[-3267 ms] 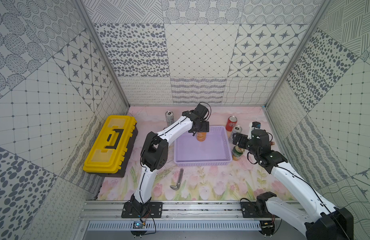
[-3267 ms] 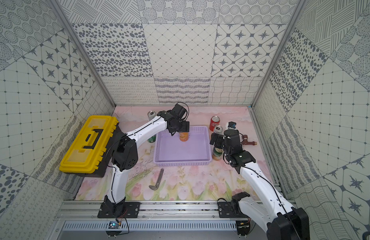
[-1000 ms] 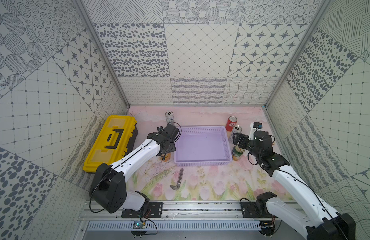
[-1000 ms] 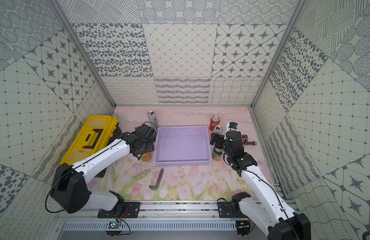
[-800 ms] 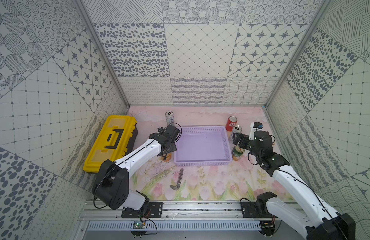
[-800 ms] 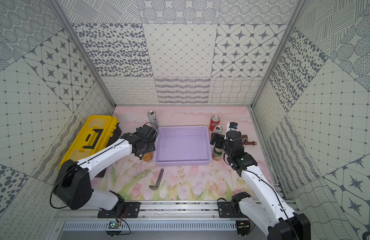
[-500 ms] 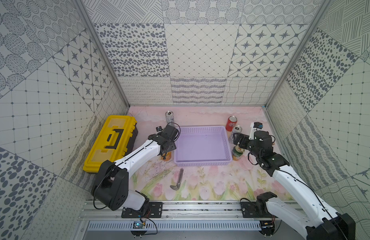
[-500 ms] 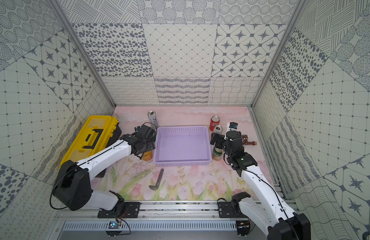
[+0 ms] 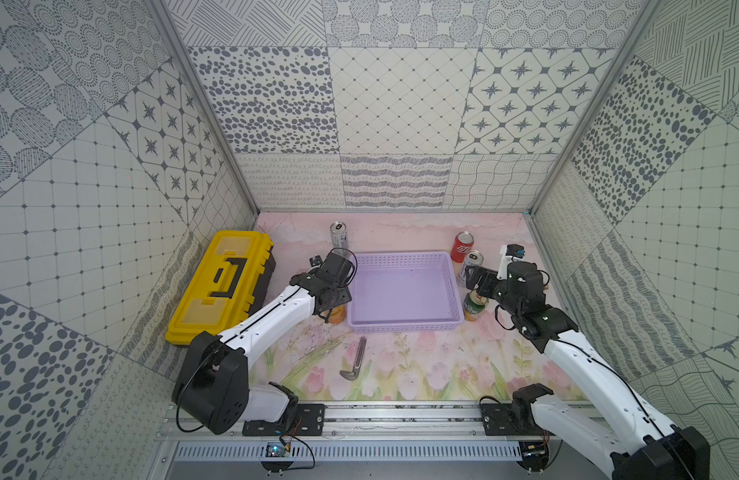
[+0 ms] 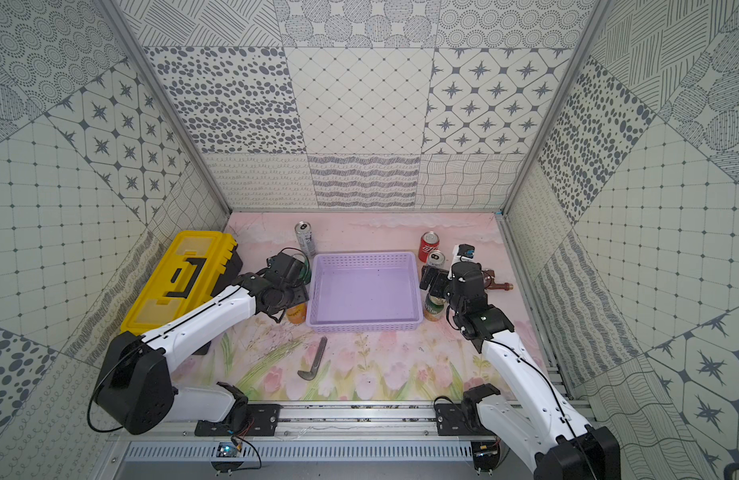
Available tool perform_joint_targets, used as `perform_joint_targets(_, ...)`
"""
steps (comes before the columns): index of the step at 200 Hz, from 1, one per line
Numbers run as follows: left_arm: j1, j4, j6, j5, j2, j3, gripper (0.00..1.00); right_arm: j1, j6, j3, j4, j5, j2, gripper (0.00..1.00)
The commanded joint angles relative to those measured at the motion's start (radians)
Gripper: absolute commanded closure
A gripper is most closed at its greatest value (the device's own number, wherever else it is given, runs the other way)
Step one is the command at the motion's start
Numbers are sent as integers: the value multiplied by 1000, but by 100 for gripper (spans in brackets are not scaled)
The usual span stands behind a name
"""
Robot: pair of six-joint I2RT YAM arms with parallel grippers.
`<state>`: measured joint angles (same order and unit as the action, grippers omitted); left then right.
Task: Take out the drinks from the basket
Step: Place the drink at the center of the board, then reset both arms
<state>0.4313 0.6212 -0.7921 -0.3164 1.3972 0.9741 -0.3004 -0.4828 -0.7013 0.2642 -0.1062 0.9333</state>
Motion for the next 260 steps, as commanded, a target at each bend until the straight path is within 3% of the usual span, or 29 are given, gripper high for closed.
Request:
perform_joint_targets(1,0,-29,-17,8,5,-9,26,4,1,17,-36,7,-18,3)
perform_joint_targets(73,0,13,-16,-8,-54,-6,6,5,0,16,-37,7,-20,3)
perform_joint_targets(79,0,21,-14,-10,-69,2,1,5,0,16,-37,5,-21,3)
perform_joint_targets(121,-2,58,39,-65,-152,86,0,5,0,16,-37,7,-22,3)
perform_joint_targets(165,-84,122,52,-118,-71,245,0,6,-4,17,-39,6,-26,3)
perform_joint_targets(184,-109,33,116,-129,-61,240,0,6,-3,20,-41,3,-30,3)
perform_joint_targets(206,-117,-219,311,-106,-60,140,0,7,-3,22,-42,4,-30,3)
perform_joint_targets(260,-153,-366,472,-255,51,131,0,7,-8,22,-56,22,-12,3)
